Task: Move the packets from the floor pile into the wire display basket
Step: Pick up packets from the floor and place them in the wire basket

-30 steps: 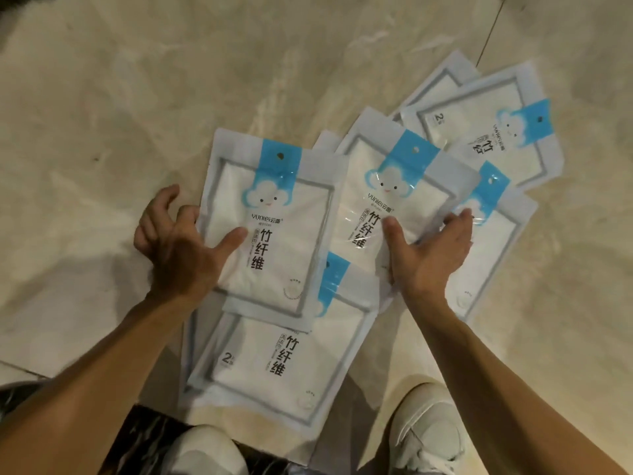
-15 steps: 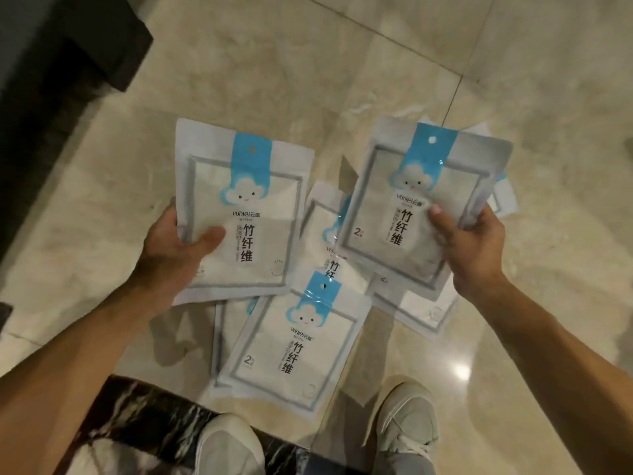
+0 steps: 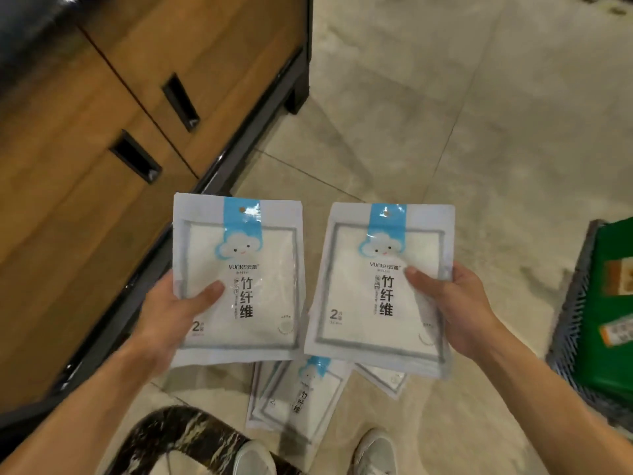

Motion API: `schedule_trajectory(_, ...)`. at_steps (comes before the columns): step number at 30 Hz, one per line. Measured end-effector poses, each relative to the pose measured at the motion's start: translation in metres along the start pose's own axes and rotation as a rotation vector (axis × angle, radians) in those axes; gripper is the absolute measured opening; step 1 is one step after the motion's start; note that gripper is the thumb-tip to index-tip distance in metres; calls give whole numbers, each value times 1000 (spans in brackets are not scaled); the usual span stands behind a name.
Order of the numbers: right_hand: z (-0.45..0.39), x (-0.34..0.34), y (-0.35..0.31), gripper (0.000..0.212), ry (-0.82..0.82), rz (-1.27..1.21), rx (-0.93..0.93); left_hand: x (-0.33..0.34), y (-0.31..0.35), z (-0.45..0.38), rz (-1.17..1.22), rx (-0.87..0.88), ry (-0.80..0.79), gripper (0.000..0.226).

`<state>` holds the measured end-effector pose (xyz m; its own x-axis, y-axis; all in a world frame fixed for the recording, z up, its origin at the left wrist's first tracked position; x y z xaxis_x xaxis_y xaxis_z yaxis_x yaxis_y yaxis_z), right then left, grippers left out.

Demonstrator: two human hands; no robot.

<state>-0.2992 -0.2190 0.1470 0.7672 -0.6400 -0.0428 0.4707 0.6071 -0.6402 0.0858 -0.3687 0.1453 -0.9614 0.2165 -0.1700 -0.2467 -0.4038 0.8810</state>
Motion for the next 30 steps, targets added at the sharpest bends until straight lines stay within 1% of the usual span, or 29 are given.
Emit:
schedule_trajectory(5, 128, 34, -108, 27, -91, 22, -33, -42, 136, 68, 78, 61, 8, 41)
schedule_trajectory(9, 241, 56, -179, 16, -114, 25, -74, -90, 232, 132, 113, 99, 30, 43)
schedule_trajectory(13, 354, 72, -221, 13, -104, 13, -119, -152, 314, 206, 122, 157, 88, 47)
schedule_trajectory(16, 431, 88, -248, 11, -167, 24, -166, -201, 362, 259, 117, 212, 150, 39)
schedule_trajectory(19, 490, 111, -271, 10, -259, 35, -195, -240, 398, 314, 129, 257, 198, 49)
schedule_trajectory(22, 532, 135, -290, 19, -355, 59, -221, -273, 420, 366, 179, 299, 270, 56)
schedule_trajectory(25, 560, 161, -302, 25, -465, 96, -250, -296, 429, 412, 224, 332, 354, 79)
schedule_trajectory(26, 568, 170, -305, 28, -505, 115, -256, -303, 429, 426, 239, 340, 397, 78)
schedule_trajectory(28, 579, 186, -310, 32, -581, 180, -271, -314, 427, 454, 273, 353, 478, 63)
schedule_trajectory(29, 582, 195, -312, 32, -614, 219, -282, -317, 424, 469, 283, 352, 512, 62)
schedule_trajectory(30, 587, 202, -313, 33, -645, 258, -291, -318, 419, 483, 293, 347, 545, 66)
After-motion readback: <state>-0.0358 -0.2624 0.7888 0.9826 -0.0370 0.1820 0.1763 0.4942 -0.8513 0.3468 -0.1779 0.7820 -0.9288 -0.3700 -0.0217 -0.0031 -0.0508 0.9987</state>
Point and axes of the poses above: each hand's wrist, its own z-axis away from the middle knuckle, its own x-axis out of the palm, y = z × x, the point moved 9 cm from there along -z, towards the middle knuckle, and after that the axes turned 11 degrees about x, right-handed, at the moved point
